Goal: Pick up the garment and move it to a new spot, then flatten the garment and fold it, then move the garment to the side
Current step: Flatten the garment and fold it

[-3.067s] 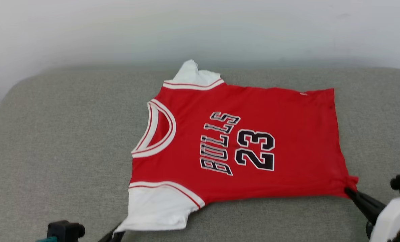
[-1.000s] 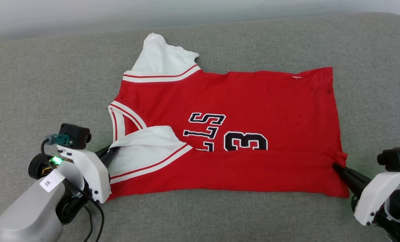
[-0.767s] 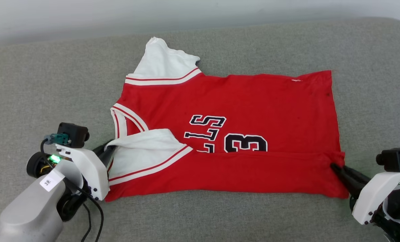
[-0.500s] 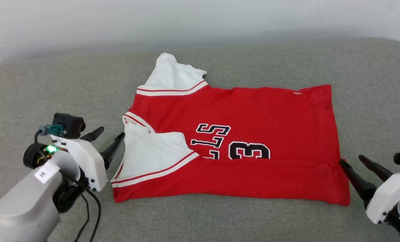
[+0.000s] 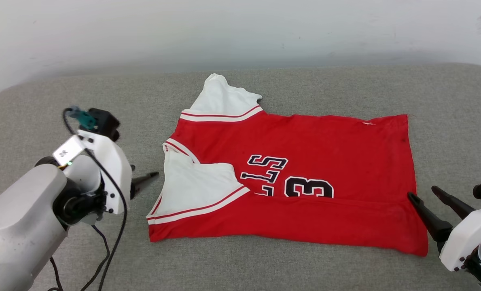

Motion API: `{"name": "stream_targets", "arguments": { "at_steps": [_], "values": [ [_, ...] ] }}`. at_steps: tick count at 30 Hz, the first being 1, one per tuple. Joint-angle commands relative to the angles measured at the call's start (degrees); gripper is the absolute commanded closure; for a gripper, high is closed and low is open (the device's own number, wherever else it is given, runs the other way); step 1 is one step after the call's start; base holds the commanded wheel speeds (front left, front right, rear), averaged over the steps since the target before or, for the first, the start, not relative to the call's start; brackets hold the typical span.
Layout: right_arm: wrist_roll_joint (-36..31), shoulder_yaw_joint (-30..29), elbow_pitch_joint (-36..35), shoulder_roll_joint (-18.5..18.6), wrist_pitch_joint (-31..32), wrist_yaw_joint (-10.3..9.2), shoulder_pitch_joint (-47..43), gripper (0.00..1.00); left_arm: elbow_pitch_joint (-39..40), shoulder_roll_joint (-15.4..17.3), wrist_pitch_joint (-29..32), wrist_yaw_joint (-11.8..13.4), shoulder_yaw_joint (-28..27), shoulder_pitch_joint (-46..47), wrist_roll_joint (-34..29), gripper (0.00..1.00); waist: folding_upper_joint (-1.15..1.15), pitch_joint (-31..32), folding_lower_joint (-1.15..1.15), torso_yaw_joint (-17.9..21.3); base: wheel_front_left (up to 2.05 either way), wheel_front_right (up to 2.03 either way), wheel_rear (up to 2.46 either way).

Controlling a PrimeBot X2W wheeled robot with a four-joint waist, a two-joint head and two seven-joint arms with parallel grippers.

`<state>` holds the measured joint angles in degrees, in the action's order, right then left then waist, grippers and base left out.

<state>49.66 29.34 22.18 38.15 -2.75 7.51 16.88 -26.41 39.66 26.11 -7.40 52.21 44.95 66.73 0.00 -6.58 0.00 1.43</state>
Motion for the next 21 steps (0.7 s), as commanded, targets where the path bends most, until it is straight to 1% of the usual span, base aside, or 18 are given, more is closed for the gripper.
{"name": "stream_targets", "arguments": {
  "at_steps": [1,6,10,15,21],
  "values": [
    [-0.62,-0.43,-0.28,-0.45,0.36,-0.05,-0.61,0.00,0.71,-0.04,2.39,-0.03,1.04,0.94,0.13,0.00,0.00,0.07,0.00,0.02,0.00,0.00,0.00],
    [-1.60,-1.61,-0.97,-1.47,1.24,-0.05,-1.11,0.00,2.24,0.01,10.75,0.21,4.55,2.52,-0.53,0.00,0.00,-0.02,0.00,0.15,0.00,0.00,0.00],
    [-2.36,-2.42,-1.57,-2.11,1.91,-0.05,-1.33,0.00,2.01,-0.20,14.95,0.39,6.82,2.66,-1.18,0.00,0.00,-0.44,0.00,0.51,0.00,0.00,0.00],
    [-3.18,-3.05,-2.38,-3.03,2.58,-0.05,-1.40,0.00,-0.25,-1.27,16.41,0.84,8.06,1.36,-1.17,0.00,0.00,-1.05,0.00,1.22,0.00,0.00,0.00],
    [-3.73,-3.78,-3.00,-3.96,3.12,-0.05,-1.43,0.00,-3.86,-2.62,15.90,0.62,9.71,-0.05,-2.06,0.00,0.00,-2.22,0.00,1.99,0.00,0.00,0.00]
  ]
}}
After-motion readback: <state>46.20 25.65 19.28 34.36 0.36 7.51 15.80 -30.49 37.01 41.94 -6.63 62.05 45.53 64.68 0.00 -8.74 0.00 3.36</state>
